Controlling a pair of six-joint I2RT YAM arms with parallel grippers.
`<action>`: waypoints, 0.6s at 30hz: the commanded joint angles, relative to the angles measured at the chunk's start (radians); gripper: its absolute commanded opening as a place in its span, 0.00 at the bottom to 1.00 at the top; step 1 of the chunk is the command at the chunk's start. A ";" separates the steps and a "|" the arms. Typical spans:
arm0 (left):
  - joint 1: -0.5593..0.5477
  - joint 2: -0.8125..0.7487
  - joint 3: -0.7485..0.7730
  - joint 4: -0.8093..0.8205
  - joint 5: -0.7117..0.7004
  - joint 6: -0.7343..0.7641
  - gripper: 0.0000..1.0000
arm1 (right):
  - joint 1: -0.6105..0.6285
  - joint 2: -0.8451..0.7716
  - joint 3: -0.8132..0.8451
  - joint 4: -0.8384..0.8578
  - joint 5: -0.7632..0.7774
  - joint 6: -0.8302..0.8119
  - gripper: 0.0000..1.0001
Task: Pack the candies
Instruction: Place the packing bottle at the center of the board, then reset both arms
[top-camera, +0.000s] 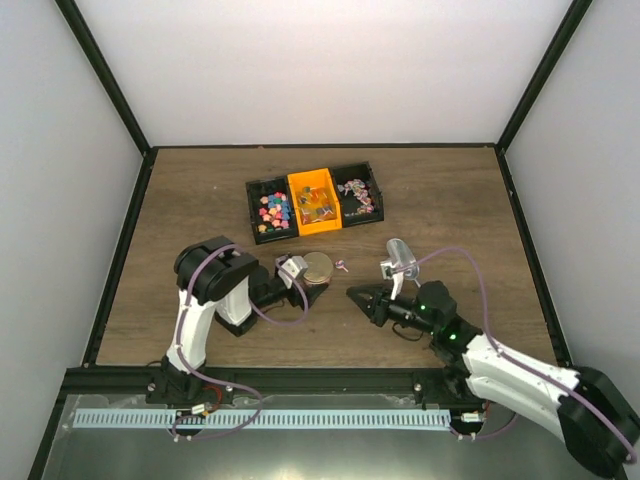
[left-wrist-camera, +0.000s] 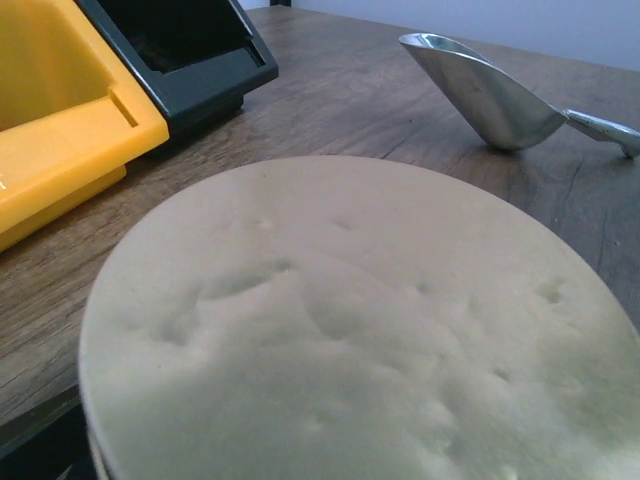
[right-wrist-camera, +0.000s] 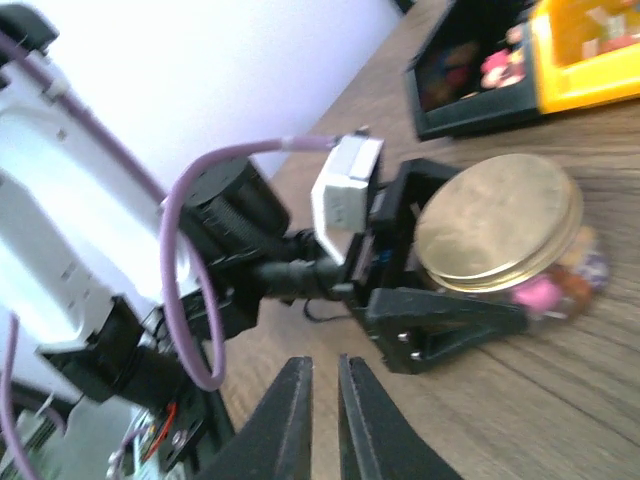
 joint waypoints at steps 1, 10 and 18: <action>0.017 0.033 -0.044 0.168 -0.042 -0.131 1.00 | -0.008 -0.166 0.018 -0.346 0.251 -0.056 0.15; 0.000 -0.250 -0.117 0.020 -0.112 -0.129 1.00 | -0.011 -0.364 0.057 -0.517 0.566 -0.072 0.68; -0.006 -0.644 -0.191 -0.265 -0.262 -0.198 1.00 | -0.011 -0.342 0.152 -0.584 0.745 -0.098 1.00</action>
